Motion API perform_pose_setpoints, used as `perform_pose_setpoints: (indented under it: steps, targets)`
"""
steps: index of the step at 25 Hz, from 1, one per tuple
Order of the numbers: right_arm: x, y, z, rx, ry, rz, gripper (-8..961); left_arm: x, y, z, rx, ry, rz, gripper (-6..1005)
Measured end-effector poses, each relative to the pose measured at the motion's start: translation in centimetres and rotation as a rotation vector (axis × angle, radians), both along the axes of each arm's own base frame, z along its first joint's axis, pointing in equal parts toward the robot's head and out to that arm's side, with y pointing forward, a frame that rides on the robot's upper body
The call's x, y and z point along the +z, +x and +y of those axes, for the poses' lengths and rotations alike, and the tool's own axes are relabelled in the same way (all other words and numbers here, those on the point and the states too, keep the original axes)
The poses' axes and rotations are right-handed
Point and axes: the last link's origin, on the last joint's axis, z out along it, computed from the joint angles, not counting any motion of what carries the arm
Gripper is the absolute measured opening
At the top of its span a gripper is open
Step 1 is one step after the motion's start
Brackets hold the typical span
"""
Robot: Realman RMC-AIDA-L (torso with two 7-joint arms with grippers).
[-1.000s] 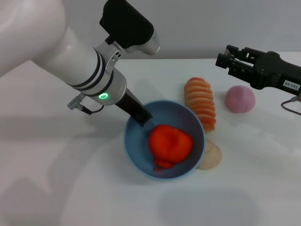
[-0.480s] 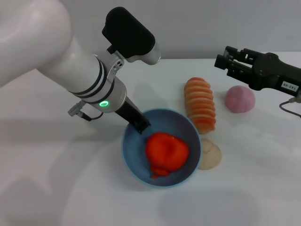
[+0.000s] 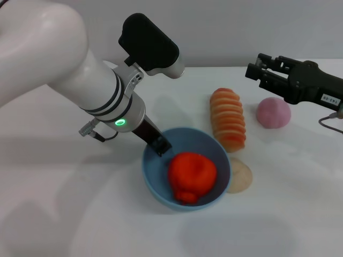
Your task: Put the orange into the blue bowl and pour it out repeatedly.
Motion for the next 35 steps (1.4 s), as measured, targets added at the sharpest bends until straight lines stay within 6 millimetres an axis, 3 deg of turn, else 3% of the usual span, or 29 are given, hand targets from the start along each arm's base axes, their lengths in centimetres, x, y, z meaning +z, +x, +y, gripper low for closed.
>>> perform_pose_setpoints:
  steps: [4, 9, 15, 20, 24, 26, 28, 30, 35]
  targets:
    - [0.2, 0.5, 0.0, -0.017, 0.018, -0.007, 452, 0.0, 0.1, 0.0, 0.008, 0.009, -0.002, 155]
    - [0.5, 1.1, 0.0, -0.044, 0.036, -0.01, 453, 0.6, 1.2, 0.2, -0.021, 0.032, -0.016, 371]
    - [0.9, 2.8, 1.1, -0.116, 0.142, -0.107, 455, 3.3, 3.4, 1.3, -0.14, 0.16, -0.047, 505]
    - [1.7, 4.5, 2.1, -0.18, 0.249, -0.2, 456, 5.6, 4.3, 3.2, -0.25, 0.399, -0.219, 616]
    - [1.8, 5.6, 2.4, -0.192, 0.361, -0.264, 457, 6.5, 3.0, 4.0, -0.328, 0.601, -0.338, 734]
    - [1.7, 6.4, 2.2, -0.204, 0.445, -0.264, 560, 6.3, 1.6, 3.9, -0.363, 0.693, -0.382, 793]
    - [1.7, 7.8, 1.6, -0.238, 0.583, -0.268, 612, 6.2, -0.7, 3.1, -0.427, 0.862, -0.471, 793]
    - [1.7, 8.2, 1.3, -0.249, 0.627, -0.276, 612, 6.2, -0.7, 3.1, -0.427, 0.862, -0.471, 792]
    - [1.7, 9.8, -0.9, -0.345, 0.804, -0.189, 612, 4.3, -5.0, 0.7, -0.443, 0.995, -0.534, 792]
